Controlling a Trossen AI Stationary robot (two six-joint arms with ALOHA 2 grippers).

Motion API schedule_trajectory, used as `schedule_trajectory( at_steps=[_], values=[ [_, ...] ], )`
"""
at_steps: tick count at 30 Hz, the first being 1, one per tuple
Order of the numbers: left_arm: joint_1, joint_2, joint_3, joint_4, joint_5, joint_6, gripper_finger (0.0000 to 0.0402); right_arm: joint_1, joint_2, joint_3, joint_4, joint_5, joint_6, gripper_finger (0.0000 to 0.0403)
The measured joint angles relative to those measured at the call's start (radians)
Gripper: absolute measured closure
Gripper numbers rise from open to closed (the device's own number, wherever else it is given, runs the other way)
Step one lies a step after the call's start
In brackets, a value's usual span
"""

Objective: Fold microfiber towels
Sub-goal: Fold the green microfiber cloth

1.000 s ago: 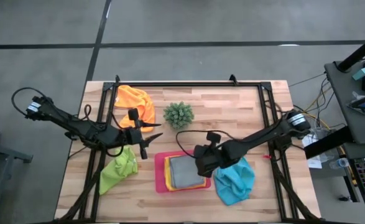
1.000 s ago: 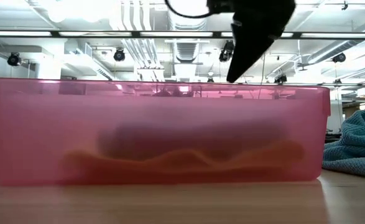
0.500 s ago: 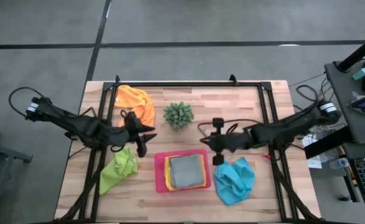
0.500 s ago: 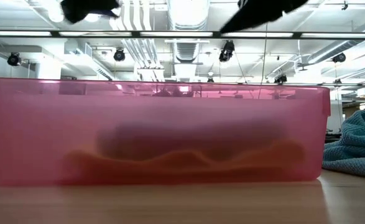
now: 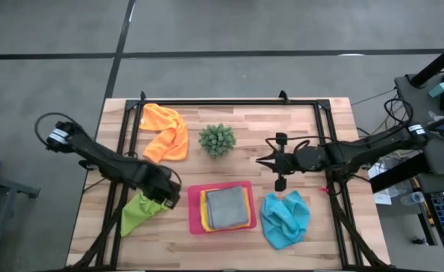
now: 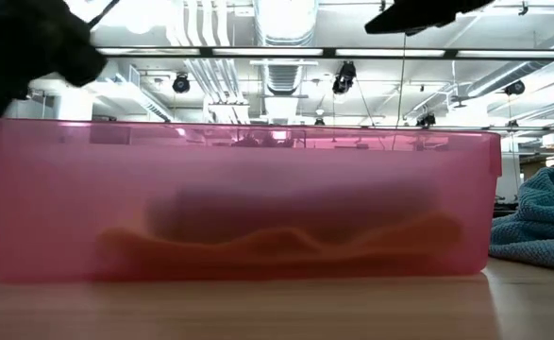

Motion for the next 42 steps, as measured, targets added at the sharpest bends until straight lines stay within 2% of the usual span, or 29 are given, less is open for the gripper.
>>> schedule_trajectory(
  at_steps=[2,9,13,17,22,26,29,33,37,42],
  values=[
    [-0.006,0.043,0.005,-0.014,0.06,-0.015,0.0362,-0.004,-0.018,-0.005,0.004,0.001,0.0,0.0394],
    [-0.028,0.123,0.004,-0.044,0.104,-0.04,0.0306,-0.004,-0.035,-0.012,-0.004,-0.001,-0.002,0.0394],
    [-0.044,0.14,0.001,-0.124,0.107,-0.041,0.0251,-0.004,-0.03,-0.012,0.002,-0.001,-0.014,0.0394],
    [-0.059,0.165,-0.019,-0.136,0.091,-0.037,0.0201,-0.005,-0.029,-0.012,0.008,-0.001,-0.016,0.0394],
    [-0.058,0.204,-0.026,-0.094,0.089,-0.005,0.0182,-0.005,-0.03,-0.012,0.008,-0.001,-0.014,0.0394],
    [-0.058,0.224,-0.028,-0.091,0.089,0.011,0.0196,-0.005,-0.025,-0.012,0.008,-0.001,-0.015,0.0394],
    [-0.058,0.228,-0.028,-0.092,0.089,0.02,0.0222,-0.005,-0.021,-0.012,0.008,0.0,-0.017,0.0394],
    [-0.058,0.228,-0.028,-0.093,0.089,0.056,0.0287,-0.005,-0.021,-0.012,0.008,0.0,-0.024,0.0394],
    [-0.058,0.228,-0.016,-0.098,0.089,0.111,0.038,-0.005,-0.021,-0.012,0.008,0.0,-0.024,0.0394],
    [-0.057,0.192,0.035,-0.147,0.053,0.149,0.0399,-0.005,-0.021,-0.012,0.008,0.0,-0.025,0.0394]
  ],
)
